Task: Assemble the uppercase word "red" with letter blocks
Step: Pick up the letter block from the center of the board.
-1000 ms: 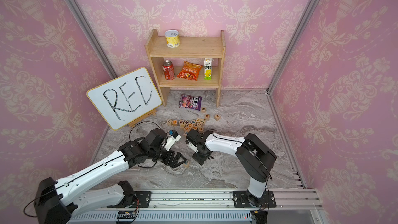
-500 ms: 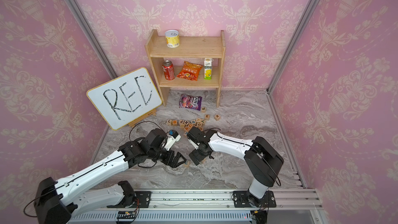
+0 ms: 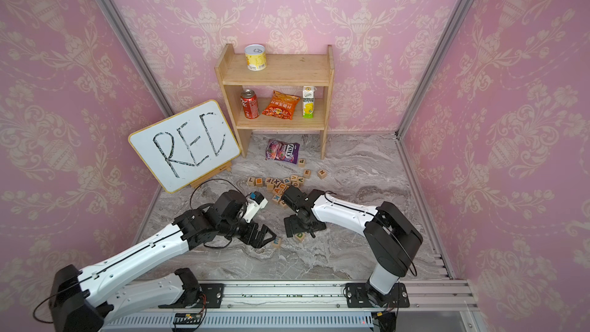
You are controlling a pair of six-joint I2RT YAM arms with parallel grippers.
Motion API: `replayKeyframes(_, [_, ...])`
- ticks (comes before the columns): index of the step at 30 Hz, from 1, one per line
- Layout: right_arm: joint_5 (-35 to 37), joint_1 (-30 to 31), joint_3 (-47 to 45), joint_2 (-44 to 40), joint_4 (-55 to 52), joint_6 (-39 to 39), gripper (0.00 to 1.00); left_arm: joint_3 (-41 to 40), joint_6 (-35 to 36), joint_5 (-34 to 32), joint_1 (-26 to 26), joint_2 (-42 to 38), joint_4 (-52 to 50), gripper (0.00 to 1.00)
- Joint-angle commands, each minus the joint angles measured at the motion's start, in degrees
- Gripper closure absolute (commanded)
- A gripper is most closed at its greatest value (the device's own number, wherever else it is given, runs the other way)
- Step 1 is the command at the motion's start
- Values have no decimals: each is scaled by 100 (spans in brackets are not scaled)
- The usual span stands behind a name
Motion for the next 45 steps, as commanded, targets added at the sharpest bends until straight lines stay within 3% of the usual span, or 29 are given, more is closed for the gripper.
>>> replayKeyframes(1, [-56, -68, -54, -211, -290, 1026, 0, 54, 18, -243, -129, -168, -83, 1])
replayKeyframes(14, [-393, -98, -779, -432, 232, 3178, 4, -169, -252, -521, -552, -552, -149, 1])
replayKeyframes(22, [-417, -93, -1090, -443, 646, 3641, 8, -266, -406, -632, -749, -703, -122, 1])
replayKeyframes(30, [-335, -97, -1148, -445, 676, 3684, 28, -318, -449, -693, -822, -853, -161, 1])
replayKeyframes(34, [-272, -82, -1055, -406, 524, 3563, 44, -324, -449, -713, -829, -878, -164, 1])
replayKeyframes(40, [-92, -39, -772, -388, 105, 3192, 80, -319, -448, -753, -829, -890, -166, 1])
replayKeyframes(45, [32, 15, -563, -381, -180, 2831, 89, -318, -466, -816, -829, -936, -187, 1])
